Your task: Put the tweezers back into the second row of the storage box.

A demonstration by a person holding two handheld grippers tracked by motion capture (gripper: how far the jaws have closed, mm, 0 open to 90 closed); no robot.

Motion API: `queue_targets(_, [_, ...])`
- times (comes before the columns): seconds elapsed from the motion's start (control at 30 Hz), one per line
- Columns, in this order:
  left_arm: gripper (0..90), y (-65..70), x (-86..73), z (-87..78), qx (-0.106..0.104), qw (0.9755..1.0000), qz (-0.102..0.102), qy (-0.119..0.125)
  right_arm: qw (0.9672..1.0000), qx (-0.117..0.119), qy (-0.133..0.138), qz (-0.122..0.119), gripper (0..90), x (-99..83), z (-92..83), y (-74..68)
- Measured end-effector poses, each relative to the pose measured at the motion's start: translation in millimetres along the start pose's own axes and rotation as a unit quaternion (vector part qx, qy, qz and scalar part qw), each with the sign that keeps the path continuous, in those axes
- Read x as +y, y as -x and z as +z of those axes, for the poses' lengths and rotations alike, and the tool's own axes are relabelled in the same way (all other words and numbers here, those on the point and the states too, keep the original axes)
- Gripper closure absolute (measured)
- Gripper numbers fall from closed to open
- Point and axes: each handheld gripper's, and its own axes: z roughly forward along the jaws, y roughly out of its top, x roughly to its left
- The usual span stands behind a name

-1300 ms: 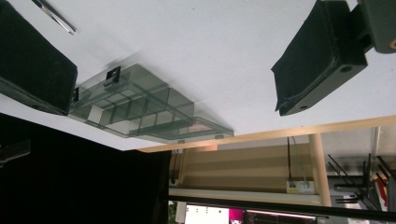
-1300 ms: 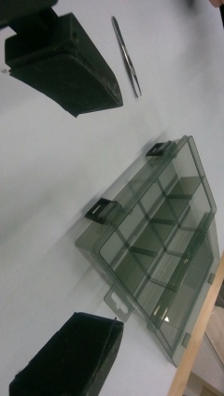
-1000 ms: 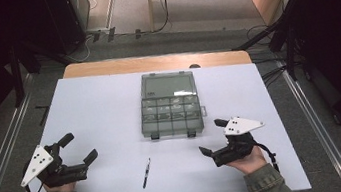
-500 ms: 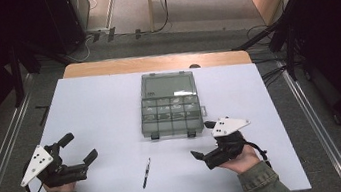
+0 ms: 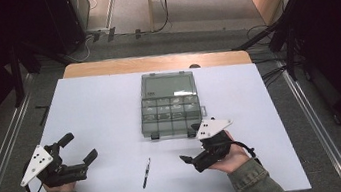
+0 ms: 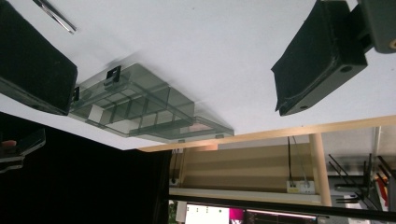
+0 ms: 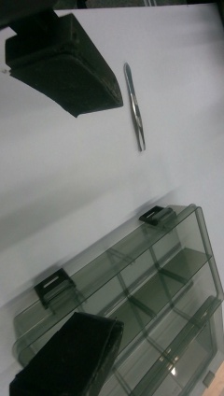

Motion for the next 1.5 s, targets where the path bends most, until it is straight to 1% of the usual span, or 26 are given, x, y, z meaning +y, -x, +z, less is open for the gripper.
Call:
queue_targets(0.17, [0.0, -0.3, 0.0, -0.1, 0.0, 1.0, -0.001, 0.001, 0.9998, 0.013, -0.013, -0.006, 0.0, 6.5, 8.9, -3.4])
queue_targets(0.33, [0.0, -0.3, 0.2, -0.1, -0.001, 1.0, -0.001, 0.002, 0.9991, 0.03, -0.023, -0.022, 0.0, 15.4, 19.0, -7.3])
queue_targets(0.47, [0.0, -0.3, 0.4, -0.3, -0.001, 1.0, -0.004, 0.003, 0.9981, 0.043, -0.033, -0.03, 1.0, 21.2, 26.7, -11.1])
queue_targets(0.63, [0.0, -0.6, 0.5, -0.6, -0.002, 1.0, -0.003, 0.003, 0.9957, 0.064, -0.049, -0.045, 1.1, 28.3, 40.5, -16.4])
queue_targets(0.77, [0.0, -0.7, 0.5, -0.6, -0.002, 1.0, -0.004, 0.005, 0.9936, 0.075, -0.062, -0.058, 1.6, 32.0, 50.0, -19.8])
queue_targets(0.93, [0.0, -0.7, 0.4, -0.4, -0.003, 1.0, -0.005, 0.005, 0.9896, 0.095, -0.077, -0.077, 3.2, 37.6, 60.8, -25.3])
queue_targets(1.07, [0.0, -0.9, 0.4, -0.3, -0.003, 1.0, -0.005, 0.005, 0.9854, 0.11, -0.091, -0.093, 4.5, 42.0, 68.7, -28.7])
queue_targets(1.27, [0.0, -1.0, 0.4, 0.2, -0.004, 0.9999, -0.007, 0.006, 0.9803, 0.125, -0.109, -0.106, 4.6, 45.8, 81.8, -34.1])
queue_targets(1.33, [0.0, -1.1, 0.4, 0.0, -0.004, 0.9999, -0.008, 0.006, 0.9782, 0.132, -0.115, -0.111, 4.6, 46.8, 86.4, -36.4])
queue_targets(1.4, [0.0, -1.3, 0.4, 0.1, -0.004, 0.9999, -0.007, 0.007, 0.9756, 0.138, -0.12, -0.122, 5.0, 47.4, 91.7, -38.9])
queue_targets(1.43, [0.0, -1.4, 0.4, 0.1, -0.004, 0.9999, -0.008, 0.007, 0.9744, 0.141, -0.124, -0.124, 6.4, 47.7, 93.9, -40.7])
queue_targets(1.5, [0.0, -1.4, 0.4, 0.4, -0.004, 0.9999, -0.008, 0.007, 0.9713, 0.148, -0.127, -0.136, 8.7, 48.4, 96.8, -41.9])
